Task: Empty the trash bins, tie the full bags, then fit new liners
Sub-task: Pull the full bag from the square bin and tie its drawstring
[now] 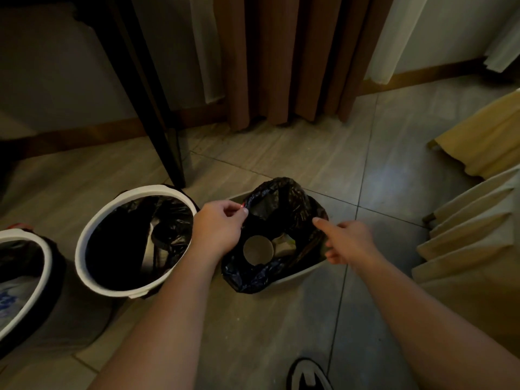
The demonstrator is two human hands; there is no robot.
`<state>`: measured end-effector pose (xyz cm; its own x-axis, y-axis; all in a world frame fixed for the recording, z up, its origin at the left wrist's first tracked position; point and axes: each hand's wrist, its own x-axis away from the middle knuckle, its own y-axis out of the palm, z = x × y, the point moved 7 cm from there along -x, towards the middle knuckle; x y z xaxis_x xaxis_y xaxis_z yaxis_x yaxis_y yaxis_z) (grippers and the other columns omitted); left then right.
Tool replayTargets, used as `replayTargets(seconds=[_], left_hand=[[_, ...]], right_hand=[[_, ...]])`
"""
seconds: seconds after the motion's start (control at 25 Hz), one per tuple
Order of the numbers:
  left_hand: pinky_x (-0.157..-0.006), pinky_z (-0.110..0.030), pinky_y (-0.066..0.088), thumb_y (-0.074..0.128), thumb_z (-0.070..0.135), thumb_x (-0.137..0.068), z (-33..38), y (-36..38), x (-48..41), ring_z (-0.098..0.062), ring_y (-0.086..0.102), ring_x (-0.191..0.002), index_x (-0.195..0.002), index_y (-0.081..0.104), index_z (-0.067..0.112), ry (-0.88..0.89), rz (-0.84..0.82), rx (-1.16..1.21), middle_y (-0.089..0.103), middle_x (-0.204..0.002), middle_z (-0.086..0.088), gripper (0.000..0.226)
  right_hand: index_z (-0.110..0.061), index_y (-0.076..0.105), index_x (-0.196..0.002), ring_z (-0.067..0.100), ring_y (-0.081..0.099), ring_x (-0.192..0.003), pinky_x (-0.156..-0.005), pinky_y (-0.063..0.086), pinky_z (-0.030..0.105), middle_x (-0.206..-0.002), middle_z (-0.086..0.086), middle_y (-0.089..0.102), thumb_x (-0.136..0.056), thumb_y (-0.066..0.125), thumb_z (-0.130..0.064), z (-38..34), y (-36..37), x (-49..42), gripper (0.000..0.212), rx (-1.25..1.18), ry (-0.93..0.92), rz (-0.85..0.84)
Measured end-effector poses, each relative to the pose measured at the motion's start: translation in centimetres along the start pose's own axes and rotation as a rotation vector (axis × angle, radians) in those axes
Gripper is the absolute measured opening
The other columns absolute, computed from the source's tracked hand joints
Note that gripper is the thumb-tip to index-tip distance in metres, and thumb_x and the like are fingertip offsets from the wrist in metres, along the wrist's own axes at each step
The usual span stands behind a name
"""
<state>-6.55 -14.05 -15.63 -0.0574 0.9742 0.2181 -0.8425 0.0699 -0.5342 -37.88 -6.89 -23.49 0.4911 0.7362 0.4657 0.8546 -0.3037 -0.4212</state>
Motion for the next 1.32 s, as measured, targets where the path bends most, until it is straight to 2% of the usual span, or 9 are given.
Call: replayTargets(seconds=[0.16, 0.24, 0.44, 0.68, 0.96, 1.04, 1.12, 1.2, 1.32], left_hand=[[-0.051, -0.007, 0.040, 0.067, 0.042, -0.101, 0.8, 0.1, 0.6, 0.023, 0.057, -0.075, -0.083, 0.072, 0.043, 0.091, 0.052, -0.025, 0.069, -0.072, 0.027, 0.019], [-0.063, -0.008, 0.048, 0.068, 0.040, -0.100, 0.8, 0.5, 1.0, 0.016, 0.065, -0.080, -0.083, 0.076, 0.044, 0.092, 0.042, 0.164, 0.071, -0.082, 0.035, 0.019], [-0.077, -0.028, 0.064, 0.070, 0.027, -0.101, 0.3, 0.9, 1.6, -0.013, 0.078, -0.093, -0.094, 0.083, 0.030, -0.066, 0.038, 0.589, 0.082, -0.093, 0.006, 0.015], [-0.100, -0.051, 0.059, 0.065, 0.024, -0.104, 3.4, 0.8, -0.9, -0.024, 0.072, -0.106, -0.099, 0.078, 0.021, -0.141, -0.022, 0.557, 0.077, -0.108, -0.005, 0.014], [-0.069, -0.027, 0.062, 0.065, 0.014, -0.097, 2.4, 0.3, -1.6, -0.017, 0.078, -0.090, -0.085, 0.079, 0.012, -0.136, -0.086, 0.817, 0.080, -0.094, -0.006, 0.018], [-0.065, -0.026, 0.062, 0.063, 0.009, -0.096, 1.8, 1.2, -1.3, -0.016, 0.077, -0.084, -0.079, 0.075, 0.010, -0.169, -0.105, 0.853, 0.079, -0.089, -0.007, 0.021], [-0.081, -0.039, 0.066, 0.067, 0.013, -0.097, 2.3, 2.1, -1.6, -0.026, 0.077, -0.096, -0.077, 0.073, 0.013, -0.185, -0.143, 0.821, 0.078, -0.094, -0.010, 0.020], [-0.099, -0.053, 0.060, 0.075, 0.021, -0.094, 3.3, 2.4, -2.2, -0.037, 0.073, -0.108, -0.077, 0.069, 0.018, -0.164, -0.149, 0.682, 0.073, -0.097, -0.015, 0.018], [-0.098, -0.056, 0.059, 0.080, 0.018, -0.090, 4.2, 1.9, -2.9, -0.032, 0.073, -0.099, -0.073, 0.062, 0.020, -0.127, -0.069, 0.578, 0.072, -0.093, -0.016, 0.025]], right_hand=[[-0.014, 0.074, -0.092, 0.021, 0.073, -0.053, -0.056, 0.065, 0.039, -0.059, 0.006, 0.072, -0.093, 0.076, -0.024, -1.6, 0.3, -0.2, 0.010, 0.017, -0.071, 0.055], [-0.018, 0.075, -0.091, 0.015, 0.072, -0.051, -0.051, 0.060, 0.029, -0.065, 0.006, 0.074, -0.093, 0.076, -0.019, -2.6, -0.4, -0.2, 0.002, -0.011, -0.100, 0.080], [-0.024, 0.076, -0.090, 0.017, 0.076, -0.064, -0.060, 0.063, 0.032, -0.081, 0.004, 0.077, -0.096, 0.073, -0.017, -4.4, -2.0, -0.6, 0.010, -0.113, -0.144, 0.156], [-0.012, 0.070, -0.100, 0.028, 0.073, -0.100, -0.078, 0.064, 0.037, -0.109, 0.014, 0.073, -0.101, 0.066, -0.009, -5.2, -0.4, -2.6, 0.004, -0.324, 0.025, 0.036], [-0.018, 0.075, -0.094, 0.020, 0.067, -0.085, -0.067, 0.052, 0.033, -0.088, 0.003, 0.071, -0.089, 0.068, -0.017, -6.1, -0.9, -2.9, 0.009, -0.536, -0.084, 0.113], [-0.014, 0.075, -0.094, 0.021, 0.071, -0.083, -0.072, 0.055, 0.039, -0.085, 0.006, 0.075, -0.085, 0.073, -0.026, -5.1, 0.2, -3.1, 0.015, -0.486, 0.003, 0.029], [-0.012, 0.077, -0.093, 0.022, 0.076, -0.084, -0.079, 0.061, 0.040, -0.082, 0.005, 0.079, -0.084, 0.081, -0.028, -5.2, 1.0, -3.9, 0.019, -0.359, 0.023, -0.018], [-0.013, 0.079, -0.088, 0.025, 0.075, -0.088, -0.084, 0.064, 0.040, -0.086, 0.007, 0.079, -0.087, 0.081, -0.021, -6.1, 0.8, -4.8, 0.008, -0.229, -0.024, 0.050], [-0.019, 0.077, -0.084, 0.023, 0.071, -0.085, -0.076, 0.062, 0.035, -0.087, 0.006, 0.075, -0.094, 0.074, -0.019, -7.5, -0.2, -5.8, 0.010, -0.066, -0.104, 0.176]])
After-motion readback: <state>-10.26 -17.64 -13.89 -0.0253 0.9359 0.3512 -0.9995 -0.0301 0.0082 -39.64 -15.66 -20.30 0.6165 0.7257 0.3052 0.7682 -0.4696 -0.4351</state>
